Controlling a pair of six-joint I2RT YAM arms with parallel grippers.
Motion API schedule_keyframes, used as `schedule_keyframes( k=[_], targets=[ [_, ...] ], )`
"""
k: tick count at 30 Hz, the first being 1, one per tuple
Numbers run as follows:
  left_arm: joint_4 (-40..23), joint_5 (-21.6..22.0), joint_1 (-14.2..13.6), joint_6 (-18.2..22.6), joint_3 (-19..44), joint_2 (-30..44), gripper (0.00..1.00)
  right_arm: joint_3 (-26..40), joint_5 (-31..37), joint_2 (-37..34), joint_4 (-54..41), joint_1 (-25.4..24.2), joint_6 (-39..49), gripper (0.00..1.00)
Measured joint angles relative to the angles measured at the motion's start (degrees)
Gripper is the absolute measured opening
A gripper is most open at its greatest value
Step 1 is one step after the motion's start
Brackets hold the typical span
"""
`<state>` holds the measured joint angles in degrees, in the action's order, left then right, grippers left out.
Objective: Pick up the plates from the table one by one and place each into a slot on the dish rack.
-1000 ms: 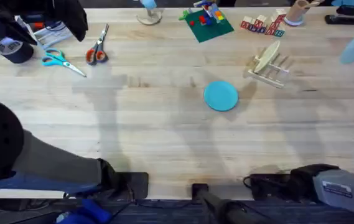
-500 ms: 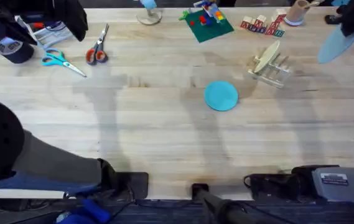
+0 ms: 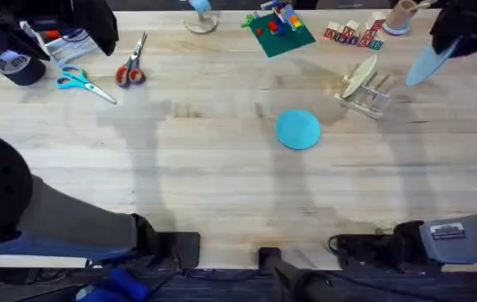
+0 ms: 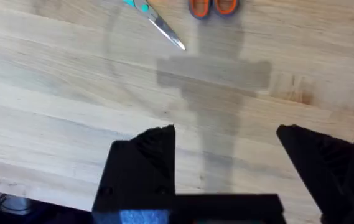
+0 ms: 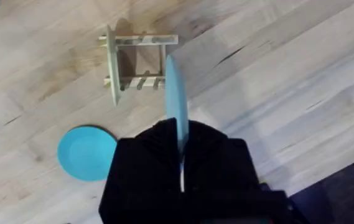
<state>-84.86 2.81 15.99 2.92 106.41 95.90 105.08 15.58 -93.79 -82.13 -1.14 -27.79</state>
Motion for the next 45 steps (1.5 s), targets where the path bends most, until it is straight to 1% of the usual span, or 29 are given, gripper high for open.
schedule_keyframes(
  k=[5, 13, 30, 35, 37, 45],
  targets=[
    [0.0, 0.0, 0.0, 0.0, 0.0, 0.0, 0.994, 0.0, -0.5, -3.1, 0.1, -1.2, 0.0, 0.031],
    [0.0, 0.0, 0.0, 0.0, 0.0, 0.0, 0.993, 0.0, -1.1, -8.4, 1.6, -1.3, 0.0, 0.031],
    [0.0, 0.0, 0.0, 0.0, 0.0, 0.0, 0.993, -0.4, -2.0, -13.7, 3.0, -1.6, 0.0, 0.031],
    [0.0, 0.0, 0.0, 0.0, 0.0, 0.0, 0.993, -1.0, -2.1, -14.1, 2.9, -1.6, 0.0, 0.031],
    [0.0, 0.0, 0.0, 0.0, 0.0, 0.0, 0.993, -1.8, -2.1, -14.1, 3.1, -1.6, 0.0, 0.031],
    [0.0, 0.0, 0.0, 0.0, 0.0, 0.0, 0.994, -9.4, -2.7, -14.1, 6.5, -1.6, 0.0, 0.031]
  ],
)
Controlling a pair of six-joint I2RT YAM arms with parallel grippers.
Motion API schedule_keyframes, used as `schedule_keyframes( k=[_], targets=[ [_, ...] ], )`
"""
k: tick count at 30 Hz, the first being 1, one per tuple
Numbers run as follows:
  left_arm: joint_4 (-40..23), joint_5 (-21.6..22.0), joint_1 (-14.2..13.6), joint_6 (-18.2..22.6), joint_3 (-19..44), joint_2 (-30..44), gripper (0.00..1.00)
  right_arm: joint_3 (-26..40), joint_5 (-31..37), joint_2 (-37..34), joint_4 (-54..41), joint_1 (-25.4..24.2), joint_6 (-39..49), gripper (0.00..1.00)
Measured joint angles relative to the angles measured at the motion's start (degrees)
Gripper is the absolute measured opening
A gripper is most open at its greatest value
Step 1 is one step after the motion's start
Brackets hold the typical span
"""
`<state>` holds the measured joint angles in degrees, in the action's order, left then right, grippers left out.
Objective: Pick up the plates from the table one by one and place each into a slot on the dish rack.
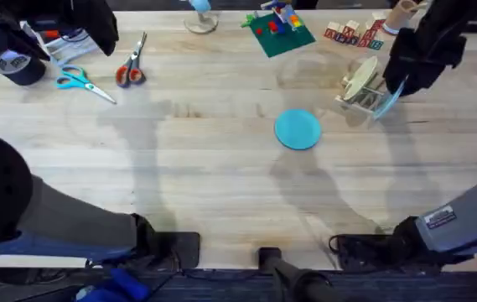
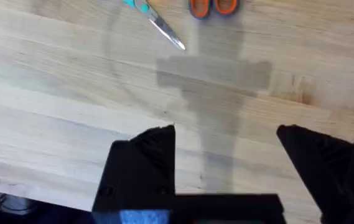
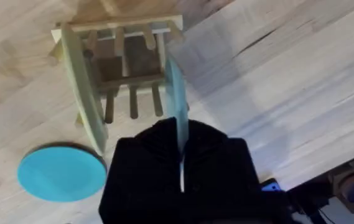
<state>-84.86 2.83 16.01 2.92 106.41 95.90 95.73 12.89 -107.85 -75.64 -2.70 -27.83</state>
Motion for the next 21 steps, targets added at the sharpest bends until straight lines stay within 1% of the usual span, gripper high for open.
schedule_keyframes(
  k=[4, 15, 21],
  targets=[
    [0.0, 0.0, 0.0, 0.0, 0.0, 0.0, 0.994, -1.3, -0.5, 0.0, 1.6, 0.0, 0.0, 0.031],
    [0.0, 0.0, 0.0, 0.0, 0.0, 0.0, 0.994, -1.3, -0.5, 0.0, 2.6, -0.2, 0.0, 0.031],
    [0.0, 0.0, 0.0, 0.0, 0.0, 0.0, 0.994, -1.3, -0.7, 0.0, 3.4, -1.3, 0.0, 0.031]
  ],
)
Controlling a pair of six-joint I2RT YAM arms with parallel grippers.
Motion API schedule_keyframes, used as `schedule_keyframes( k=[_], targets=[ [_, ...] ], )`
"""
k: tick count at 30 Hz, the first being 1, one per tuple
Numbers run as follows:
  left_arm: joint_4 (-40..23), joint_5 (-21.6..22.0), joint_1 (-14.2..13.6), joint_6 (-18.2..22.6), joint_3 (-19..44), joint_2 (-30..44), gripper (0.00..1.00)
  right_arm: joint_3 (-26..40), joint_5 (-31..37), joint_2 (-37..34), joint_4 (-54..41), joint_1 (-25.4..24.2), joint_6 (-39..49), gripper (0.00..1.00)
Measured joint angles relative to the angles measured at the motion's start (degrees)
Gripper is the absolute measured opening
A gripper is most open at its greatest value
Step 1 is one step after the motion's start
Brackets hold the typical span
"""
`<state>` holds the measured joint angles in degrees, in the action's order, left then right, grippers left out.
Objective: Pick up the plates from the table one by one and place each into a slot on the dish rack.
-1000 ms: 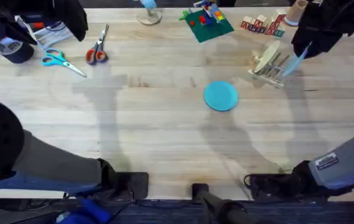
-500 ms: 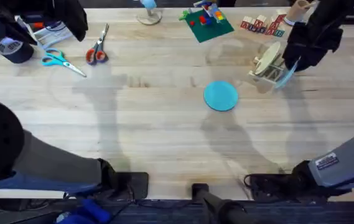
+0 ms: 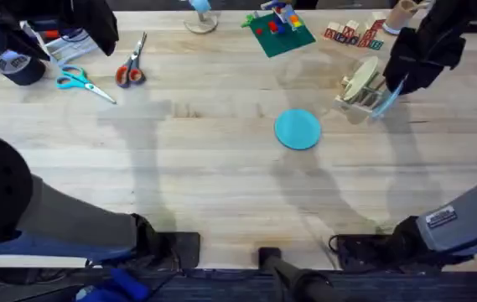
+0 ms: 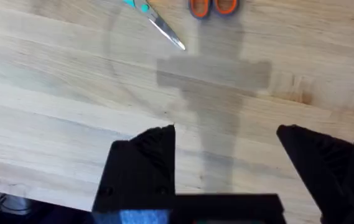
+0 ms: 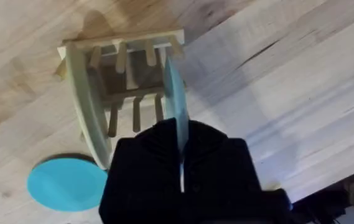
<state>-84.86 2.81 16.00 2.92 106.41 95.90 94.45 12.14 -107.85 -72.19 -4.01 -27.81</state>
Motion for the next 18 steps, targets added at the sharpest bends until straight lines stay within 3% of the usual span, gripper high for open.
schedule_keyframes(
  k=[18],
  targets=[
    [0.0, 0.0, 0.0, 0.0, 0.0, 0.0, 0.993, 0.0, -0.8, 0.0, 2.2, -2.2, 3.3, 0.031]
  ],
)
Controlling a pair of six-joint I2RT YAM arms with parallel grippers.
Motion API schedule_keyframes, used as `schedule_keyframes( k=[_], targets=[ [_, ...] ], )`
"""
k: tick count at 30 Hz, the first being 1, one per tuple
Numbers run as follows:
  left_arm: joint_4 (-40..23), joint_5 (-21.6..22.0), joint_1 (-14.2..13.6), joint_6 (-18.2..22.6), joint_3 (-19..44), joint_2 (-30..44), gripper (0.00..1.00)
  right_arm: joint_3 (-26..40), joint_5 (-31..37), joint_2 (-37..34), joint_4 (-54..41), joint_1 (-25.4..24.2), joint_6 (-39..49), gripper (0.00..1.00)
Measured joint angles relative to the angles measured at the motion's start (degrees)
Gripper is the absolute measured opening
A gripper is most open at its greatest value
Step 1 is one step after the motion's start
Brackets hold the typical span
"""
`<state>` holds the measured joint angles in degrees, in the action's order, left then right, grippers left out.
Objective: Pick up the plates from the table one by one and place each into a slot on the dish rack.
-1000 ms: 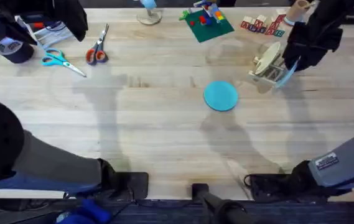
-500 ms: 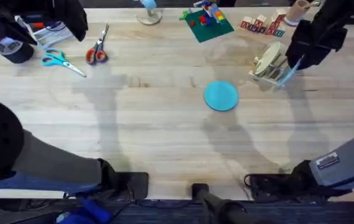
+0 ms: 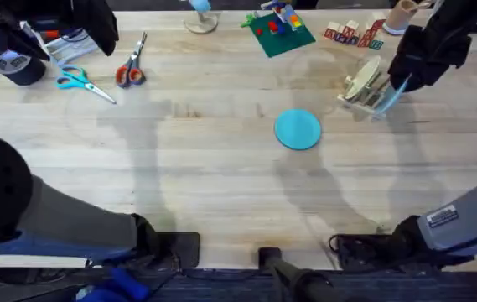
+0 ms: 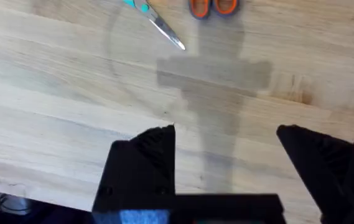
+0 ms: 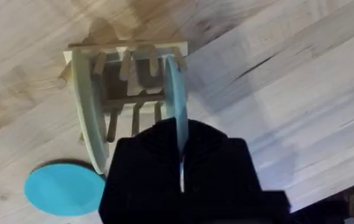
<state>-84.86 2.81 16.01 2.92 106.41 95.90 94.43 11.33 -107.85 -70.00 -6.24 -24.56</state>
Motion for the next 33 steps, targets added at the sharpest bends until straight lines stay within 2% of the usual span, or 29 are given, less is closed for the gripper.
schedule_keyframes(
  k=[5, 7, 11, 12, 15, 16, 30, 33],
  targets=[
    [0.0, 0.0, 0.0, 0.0, 0.0, 0.0, 0.993, 0.0, 0.0, 0.0, 0.2, 0.0, 0.4, 0.095],
    [0.0, 0.0, 0.0, 0.0, 0.0, 0.0, 0.993, 0.0, 0.1, 0.0, 0.2, 0.0, 0.6, 0.201],
    [0.0, 0.0, 0.0, 0.0, 0.0, 0.0, 0.993, 0.0, 0.2, 0.0, 0.2, 0.0, 0.6, 0.242],
    [0.0, 0.0, 0.0, 0.0, 0.0, 0.0, 0.993, 0.0, 0.2, 0.0, 0.2, 0.0, 0.6, 0.284],
    [0.0, 0.0, 0.0, 0.0, 0.0, 0.0, 0.993, 0.0, 0.3, 0.0, 0.2, 0.0, 0.8, 0.602],
    [0.0, 0.0, 0.0, 0.0, 0.0, 0.0, 0.993, 0.0, 0.3, 0.0, 0.2, 0.0, 0.8, 0.625],
    [0.0, 0.0, 0.0, 0.0, 0.0, 0.0, 0.993, 0.0, 0.3, 0.0, 0.2, 0.0, 0.8, 0.638],
    [0.0, 0.0, 0.0, 0.0, 0.0, 0.0, 0.993, 0.0, 0.5, 0.0, 0.1, -0.1, 0.9, 0.689]
  ],
)
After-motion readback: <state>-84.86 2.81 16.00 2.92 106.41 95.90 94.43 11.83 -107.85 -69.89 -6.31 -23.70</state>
